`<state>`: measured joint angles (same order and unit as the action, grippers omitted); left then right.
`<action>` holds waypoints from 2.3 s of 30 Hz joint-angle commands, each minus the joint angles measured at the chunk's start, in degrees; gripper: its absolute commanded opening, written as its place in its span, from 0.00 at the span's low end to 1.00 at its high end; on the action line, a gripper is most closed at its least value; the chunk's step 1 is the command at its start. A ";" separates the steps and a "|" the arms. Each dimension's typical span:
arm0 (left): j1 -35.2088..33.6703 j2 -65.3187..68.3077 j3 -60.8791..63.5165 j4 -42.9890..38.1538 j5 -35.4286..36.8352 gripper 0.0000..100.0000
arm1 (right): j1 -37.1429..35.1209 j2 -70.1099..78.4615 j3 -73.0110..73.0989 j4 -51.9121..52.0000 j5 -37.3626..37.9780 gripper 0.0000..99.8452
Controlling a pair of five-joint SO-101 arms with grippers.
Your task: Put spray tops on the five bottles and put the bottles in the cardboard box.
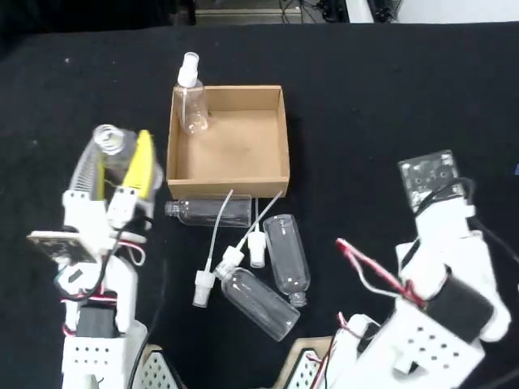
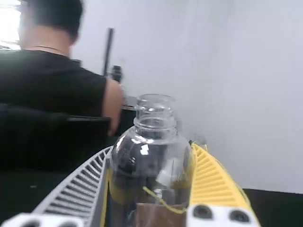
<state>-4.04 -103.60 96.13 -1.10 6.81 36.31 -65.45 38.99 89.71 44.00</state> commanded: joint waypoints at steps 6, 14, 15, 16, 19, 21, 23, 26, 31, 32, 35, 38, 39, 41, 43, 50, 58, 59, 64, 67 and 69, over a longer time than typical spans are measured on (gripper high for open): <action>7.96 -0.88 1.27 -0.35 0.44 0.03 | -2.20 -0.22 -0.57 0.88 -2.55 0.01; 7.87 -0.88 1.27 -0.35 0.44 0.03 | -14.77 0.13 -23.87 3.08 -24.97 0.01; 7.87 -0.88 1.27 -0.35 0.44 0.03 | -17.32 0.13 -27.56 3.08 -28.13 0.01; 7.69 -0.88 1.27 -0.35 0.44 0.03 | -19.96 0.22 -30.90 2.90 -31.30 0.01; 7.69 -0.88 1.27 -0.35 0.44 0.03 | -28.22 0.22 -39.16 0.44 -39.03 0.01; 7.78 -0.88 1.27 -0.35 0.44 0.03 | -33.14 0.13 -42.07 -1.49 -42.55 0.01; 7.78 -0.88 1.27 -0.35 0.44 0.03 | -37.63 0.13 -43.12 -3.96 -45.27 0.01; 7.69 -0.88 1.27 -0.35 0.44 0.03 | -42.73 0.13 -42.86 -8.53 -48.62 0.01; 11.03 -0.88 1.27 -0.35 0.44 0.03 | -44.22 0.13 -42.24 -11.87 -52.04 0.01; 12.35 -0.88 1.27 -0.35 0.44 0.03 | -44.22 0.13 -42.24 -11.96 -52.40 0.01; 16.13 -0.88 1.27 -0.35 0.44 0.03 | -44.22 0.13 -42.24 -11.96 -52.66 0.01; 18.95 -0.88 1.27 -0.35 0.44 0.03 | -44.22 0.13 -42.24 -12.04 -52.66 0.01; 19.47 -0.88 1.27 -0.35 0.44 0.03 | -44.22 0.13 -42.24 -12.04 -52.66 0.01; 19.91 -0.88 1.27 -0.35 0.44 0.03 | -44.22 0.13 -42.24 -12.04 -52.66 0.01; 19.74 -0.88 1.27 -0.35 0.44 0.03 | -44.22 0.13 -42.24 -12.04 -52.66 0.01; 19.56 -0.88 1.27 -0.35 0.44 0.03 | -44.22 0.22 -42.24 -20.04 -52.75 0.01; 19.56 -0.88 1.27 -0.35 0.44 0.03 | -46.51 2.86 -42.24 -33.14 -59.25 0.01; 19.56 -0.88 1.27 -0.35 0.44 0.03 | -48.79 4.00 -42.24 -34.37 -59.43 0.01; 19.56 -0.88 1.27 -0.35 0.44 0.03 | -63.21 10.15 -42.33 -41.67 -59.16 0.01; 19.56 -0.88 1.27 -0.35 0.44 0.03 | -70.15 13.76 -42.68 -45.54 -59.08 0.01; 19.56 -0.88 1.27 -0.35 0.44 0.03 | -72.70 16.13 -42.51 -47.12 -57.76 0.01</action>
<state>14.86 -103.60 96.13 -1.10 6.81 -31.74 -53.85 -1.63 46.46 -14.73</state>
